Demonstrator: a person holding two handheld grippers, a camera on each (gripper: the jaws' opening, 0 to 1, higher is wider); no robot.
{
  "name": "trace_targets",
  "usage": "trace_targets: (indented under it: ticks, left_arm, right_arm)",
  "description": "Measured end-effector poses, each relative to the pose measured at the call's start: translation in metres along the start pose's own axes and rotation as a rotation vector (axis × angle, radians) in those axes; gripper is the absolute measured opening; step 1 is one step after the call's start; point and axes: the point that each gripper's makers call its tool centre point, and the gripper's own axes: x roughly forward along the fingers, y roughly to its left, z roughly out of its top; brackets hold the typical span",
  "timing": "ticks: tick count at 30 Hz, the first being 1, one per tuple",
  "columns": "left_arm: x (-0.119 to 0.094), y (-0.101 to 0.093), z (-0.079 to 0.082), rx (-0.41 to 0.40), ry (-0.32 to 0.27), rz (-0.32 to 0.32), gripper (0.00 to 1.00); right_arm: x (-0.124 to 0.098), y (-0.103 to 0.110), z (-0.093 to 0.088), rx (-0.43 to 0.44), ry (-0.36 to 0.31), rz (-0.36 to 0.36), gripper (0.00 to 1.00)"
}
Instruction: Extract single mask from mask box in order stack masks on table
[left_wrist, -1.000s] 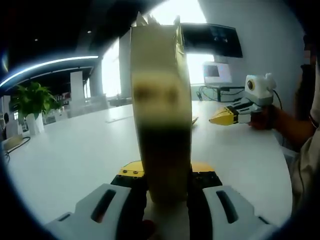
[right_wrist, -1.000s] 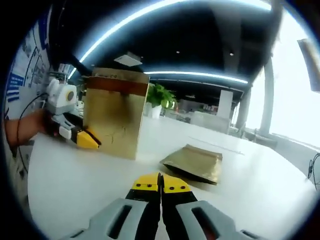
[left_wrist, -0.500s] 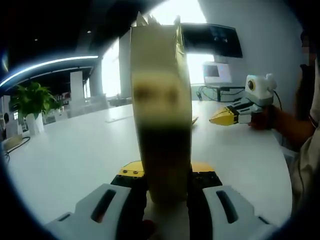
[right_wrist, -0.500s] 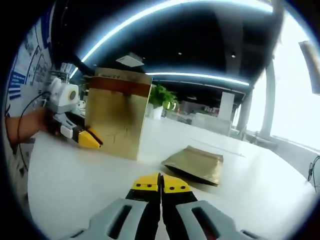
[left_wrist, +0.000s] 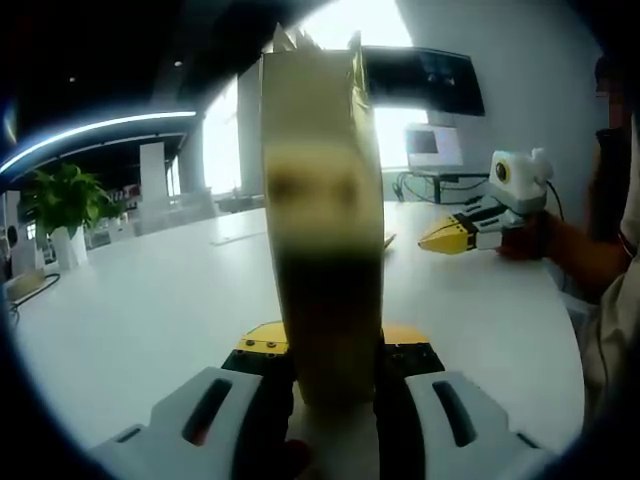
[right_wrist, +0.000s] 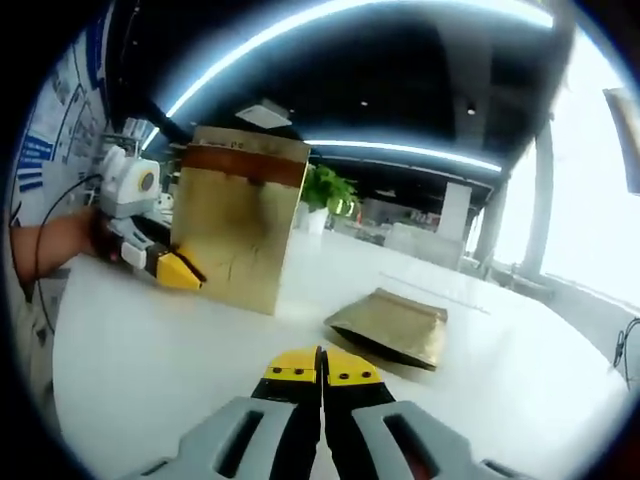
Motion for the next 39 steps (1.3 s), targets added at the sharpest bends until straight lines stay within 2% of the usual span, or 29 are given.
trace_targets:
  ticks: [26, 36, 39]
  left_arm:
    - [0.000, -0.001, 0.000, 0.003, 0.000, 0.003, 0.21]
    - [0.000, 0.000, 0.000, 0.004, 0.001, 0.004, 0.21]
    - [0.000, -0.002, 0.000, 0.002, 0.001, 0.004, 0.21]
  right_arm:
    - [-0.002, 0.000, 0.002, -0.045, -0.007, -0.008, 0.00]
    - [-0.003, 0.000, 0.011, -0.092, -0.029, -0.031, 0.00]
    - [-0.002, -0.001, 0.017, -0.148, -0.025, -0.056, 0.00]
